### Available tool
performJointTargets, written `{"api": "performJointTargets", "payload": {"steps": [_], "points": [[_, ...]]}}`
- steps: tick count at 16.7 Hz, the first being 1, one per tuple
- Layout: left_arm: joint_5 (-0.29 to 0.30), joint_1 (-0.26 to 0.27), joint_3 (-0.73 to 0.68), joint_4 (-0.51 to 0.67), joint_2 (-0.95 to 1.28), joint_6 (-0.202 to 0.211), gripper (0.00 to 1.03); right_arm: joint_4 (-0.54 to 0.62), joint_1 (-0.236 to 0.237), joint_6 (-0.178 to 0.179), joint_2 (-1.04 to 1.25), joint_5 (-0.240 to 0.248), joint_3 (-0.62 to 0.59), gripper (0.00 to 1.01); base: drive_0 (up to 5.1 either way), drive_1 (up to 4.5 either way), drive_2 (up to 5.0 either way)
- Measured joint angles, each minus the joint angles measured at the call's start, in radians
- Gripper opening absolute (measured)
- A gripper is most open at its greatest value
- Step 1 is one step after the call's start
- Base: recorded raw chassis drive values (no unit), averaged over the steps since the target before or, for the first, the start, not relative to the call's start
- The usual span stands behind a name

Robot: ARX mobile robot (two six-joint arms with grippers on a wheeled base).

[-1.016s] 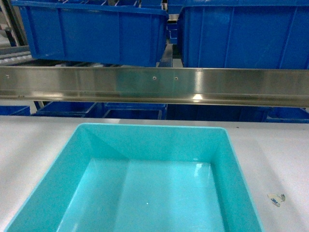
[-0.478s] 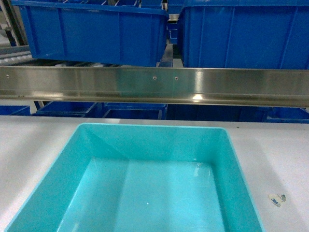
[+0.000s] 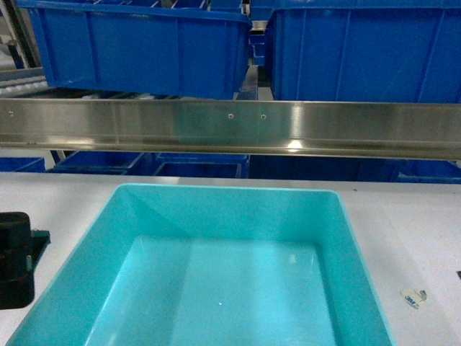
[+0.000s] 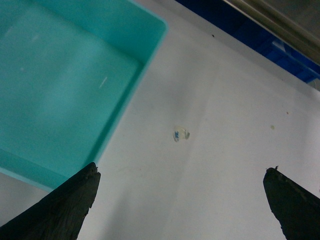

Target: Organize blue bins on left shelf correctly

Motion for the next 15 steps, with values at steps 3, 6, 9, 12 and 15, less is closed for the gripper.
{"api": "performJointTargets", "payload": {"steps": [3, 6, 9, 12, 15], "points": [[-0.021, -0.051, 0.041, 0.014, 0.070, -0.009, 0.98, -0.014, 0.053, 0.027, 0.093, 0.003, 0.079, 0.98, 0.0, 0.00, 0.0], [-0.016, -0.029, 0.057, 0.033, 0.117, -0.016, 0.98, -0.003, 0.078, 0.070, 0.233, 0.024, 0.128, 0.98, 0.0, 0.00, 0.0], [-0.013, -0.018, 0.059, 0.067, 0.147, -0.019, 0.98, 0.036, 0.069, 0.102, 0.356, 0.033, 0.162, 0.98, 0.0, 0.00, 0.0], [-0.032, -0.035, 0.055, 0.121, 0.190, -0.019, 0.98, 0.018, 0.068, 0.163, 0.396, 0.034, 0.164, 0.98, 0.0, 0.00, 0.0], [-0.032, -0.031, 0.033, 0.162, 0.196, -0.019, 0.98, -0.020, 0.069, 0.231, 0.448, -0.033, 0.182, 0.98, 0.0, 0.00, 0.0]]}}
